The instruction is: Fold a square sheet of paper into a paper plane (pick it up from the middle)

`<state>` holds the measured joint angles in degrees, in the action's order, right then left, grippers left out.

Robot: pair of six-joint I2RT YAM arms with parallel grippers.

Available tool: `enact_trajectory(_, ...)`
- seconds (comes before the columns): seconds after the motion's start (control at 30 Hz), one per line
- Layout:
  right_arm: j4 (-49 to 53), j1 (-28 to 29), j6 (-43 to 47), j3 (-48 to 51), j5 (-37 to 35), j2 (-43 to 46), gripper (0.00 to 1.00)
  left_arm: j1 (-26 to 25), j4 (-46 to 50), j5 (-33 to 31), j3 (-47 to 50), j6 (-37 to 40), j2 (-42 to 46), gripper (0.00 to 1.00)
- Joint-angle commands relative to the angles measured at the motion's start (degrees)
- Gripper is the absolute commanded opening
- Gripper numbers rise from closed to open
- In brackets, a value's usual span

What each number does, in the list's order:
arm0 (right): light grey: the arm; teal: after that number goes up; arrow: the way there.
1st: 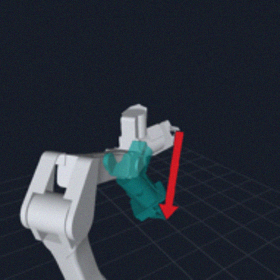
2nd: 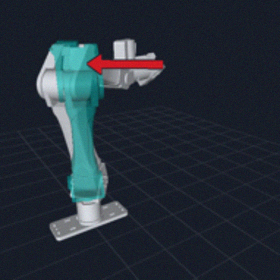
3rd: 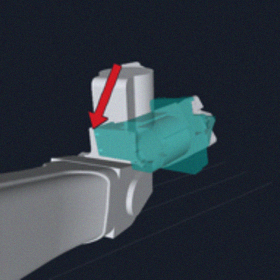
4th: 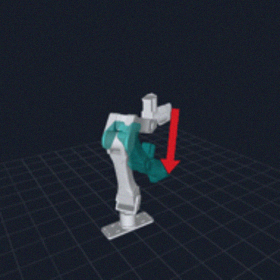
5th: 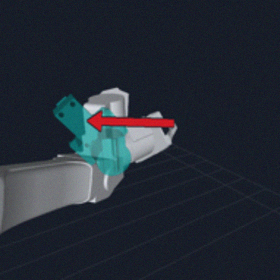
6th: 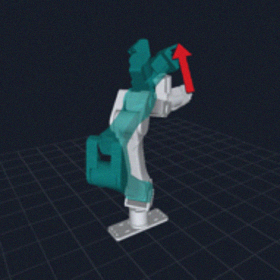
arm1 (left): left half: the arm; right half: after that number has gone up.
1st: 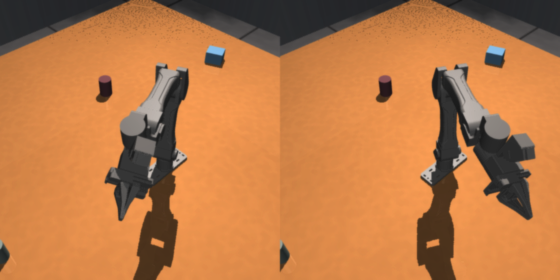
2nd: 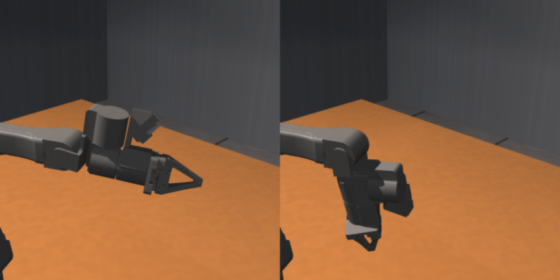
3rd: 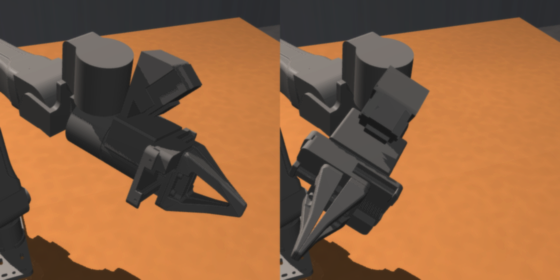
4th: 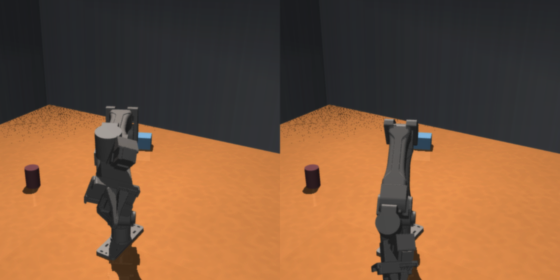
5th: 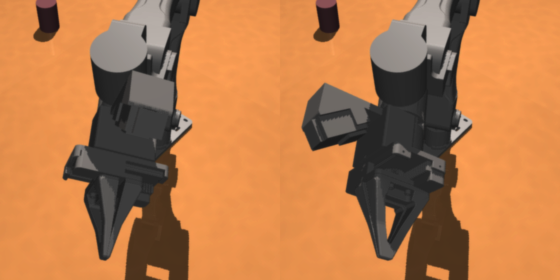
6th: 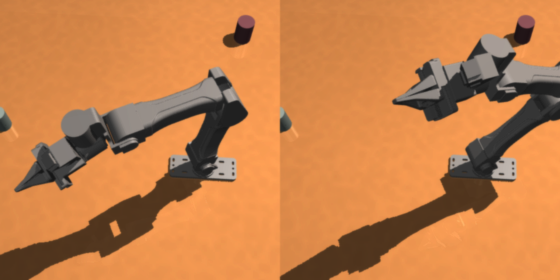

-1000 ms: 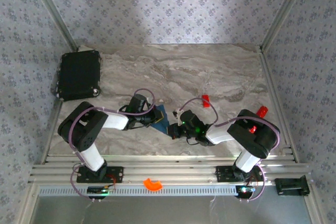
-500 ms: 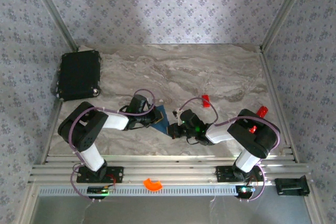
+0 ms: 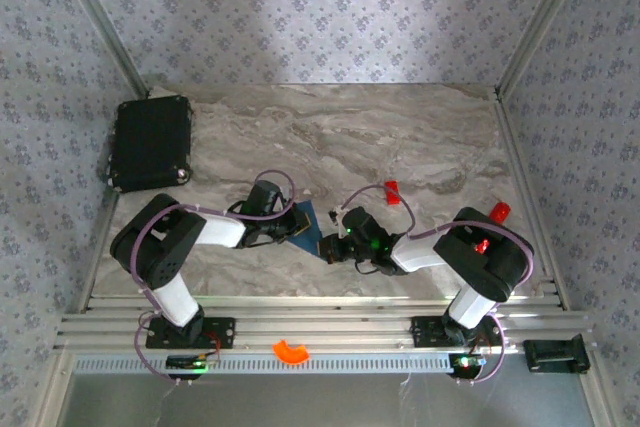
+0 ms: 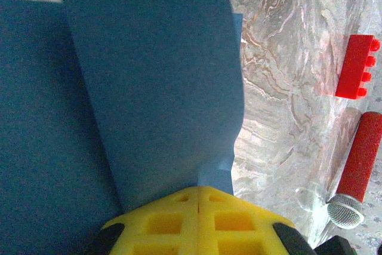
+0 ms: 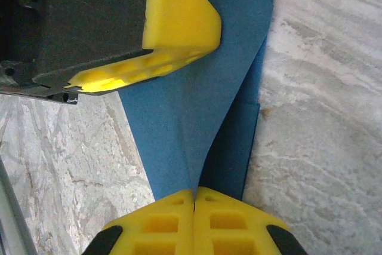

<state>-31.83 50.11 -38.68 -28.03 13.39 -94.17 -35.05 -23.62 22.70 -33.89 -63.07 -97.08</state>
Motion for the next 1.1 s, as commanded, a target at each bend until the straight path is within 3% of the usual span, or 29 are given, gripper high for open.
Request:
enact_trajectory(0.0,4.15,-0.02,-1.07,-0.38,0.47,-1.81,0.0,0.28,5.27,-2.64,-0.47,1.38,-2.06,0.06)
enact_trajectory(0.2,5.05,-0.17,-1.47,-0.43,1.19,-0.39,0.0,0.28,6.89,-3.2,0.03,1.28,-2.68,0.04)
enact_trajectory(0.47,8.68,-0.8,-2.5,-0.18,4.06,4.33,0.12,0.33,6.78,-3.37,0.51,1.63,-2.86,0.04)
enact_trajectory(0.7,9.85,-0.78,-2.48,0.89,6.38,4.52,0.11,0.33,6.39,-3.11,0.23,1.76,-3.46,0.04)
enact_trajectory(0.87,8.99,-0.36,-3.46,1.87,7.48,2.99,0.03,0.32,6.32,-3.1,0.27,1.73,-3.45,0.04)
enact_trajectory(1.07,9.99,-0.35,-3.59,2.1,7.41,3.63,0.1,0.33,6.4,-3.08,0.31,1.74,-3.38,0.04)
